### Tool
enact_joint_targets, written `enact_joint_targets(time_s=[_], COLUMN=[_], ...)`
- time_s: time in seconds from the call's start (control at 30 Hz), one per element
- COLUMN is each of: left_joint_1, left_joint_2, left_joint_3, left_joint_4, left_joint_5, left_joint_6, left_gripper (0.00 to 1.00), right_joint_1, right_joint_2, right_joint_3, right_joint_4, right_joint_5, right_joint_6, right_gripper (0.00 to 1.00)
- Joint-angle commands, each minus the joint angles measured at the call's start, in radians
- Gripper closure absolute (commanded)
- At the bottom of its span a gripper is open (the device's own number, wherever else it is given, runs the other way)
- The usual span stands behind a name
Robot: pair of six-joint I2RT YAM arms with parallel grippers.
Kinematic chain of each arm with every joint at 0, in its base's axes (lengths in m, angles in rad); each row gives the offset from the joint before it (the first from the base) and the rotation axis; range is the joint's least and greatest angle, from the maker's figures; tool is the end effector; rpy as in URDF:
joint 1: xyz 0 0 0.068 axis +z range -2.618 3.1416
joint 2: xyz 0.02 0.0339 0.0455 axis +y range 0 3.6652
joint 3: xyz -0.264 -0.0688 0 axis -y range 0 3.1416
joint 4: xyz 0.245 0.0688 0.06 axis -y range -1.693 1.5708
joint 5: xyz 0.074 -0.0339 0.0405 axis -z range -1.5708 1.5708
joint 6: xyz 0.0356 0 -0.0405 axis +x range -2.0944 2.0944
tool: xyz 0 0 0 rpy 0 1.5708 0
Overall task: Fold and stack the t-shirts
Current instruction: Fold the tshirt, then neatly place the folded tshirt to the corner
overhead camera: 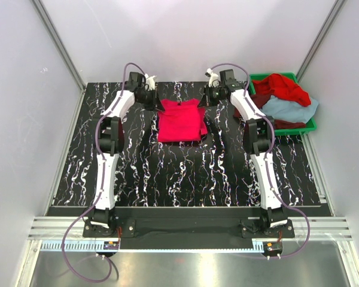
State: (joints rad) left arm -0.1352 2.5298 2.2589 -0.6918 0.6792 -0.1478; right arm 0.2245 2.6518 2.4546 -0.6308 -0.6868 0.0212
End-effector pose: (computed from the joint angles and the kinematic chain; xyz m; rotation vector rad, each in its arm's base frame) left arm 0.5383 -0.0958 0.1739 0.2581 2.4708 -0.9728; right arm 0.5542 0.1497 0.1737 -0.5588 2.2833 0.9374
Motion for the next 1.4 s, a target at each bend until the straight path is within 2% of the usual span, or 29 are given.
enact_joint_targets(time_s=[0.0,0.37,0.43,0.47,0.5,0.53,0.57,0.63,0.87,1.1,1.37], left_joint_1=[0.000,-0.001,-0.001,-0.001,-0.004,-0.006,-0.007,-0.012,-0.014,-0.014,0.020], left_joint_2=[-0.003,-0.019,-0.003,0.003,0.009,0.021,0.023,0.014,-0.104,-0.160,-0.095], left_joint_3=[0.073,0.108,0.110,0.111,0.120,0.126,0.133,0.146,0.053,-0.090,-0.093], left_joint_4=[0.084,0.216,0.227,0.230,0.232,0.232,0.232,0.219,0.160,0.118,0.117], left_joint_5=[-0.032,-0.105,-0.150,-0.170,-0.193,-0.248,-0.271,-0.323,-0.379,-0.296,-0.207], left_joint_6=[-0.025,-0.062,-0.068,-0.068,-0.068,-0.068,-0.067,-0.062,-0.056,-0.085,-0.128], left_gripper=[1.00,1.00,0.86,0.69,0.42,0.36,0.32,0.27,0.23,0.23,0.19], right_joint_1=[-0.001,-0.001,-0.001,0.001,0.003,0.006,0.006,0.006,-0.002,-0.002,-0.001], right_joint_2=[0.016,0.076,0.097,0.103,0.108,0.118,0.119,0.103,-0.021,-0.157,-0.197], right_joint_3=[0.070,0.173,0.191,0.195,0.193,0.193,0.193,0.187,0.123,-0.083,-0.215], right_joint_4=[0.048,0.140,0.158,0.163,0.167,0.166,0.163,0.148,0.091,0.033,0.010], right_joint_5=[0.030,0.092,0.116,0.133,0.177,0.190,0.196,0.207,0.214,0.090,-0.019], right_joint_6=[0.031,0.074,0.080,0.083,0.086,0.080,0.065,0.054,0.020,0.091,0.123], right_gripper=[1.00,1.00,1.00,0.95,0.83,0.55,0.45,0.31,0.27,0.28,0.28])
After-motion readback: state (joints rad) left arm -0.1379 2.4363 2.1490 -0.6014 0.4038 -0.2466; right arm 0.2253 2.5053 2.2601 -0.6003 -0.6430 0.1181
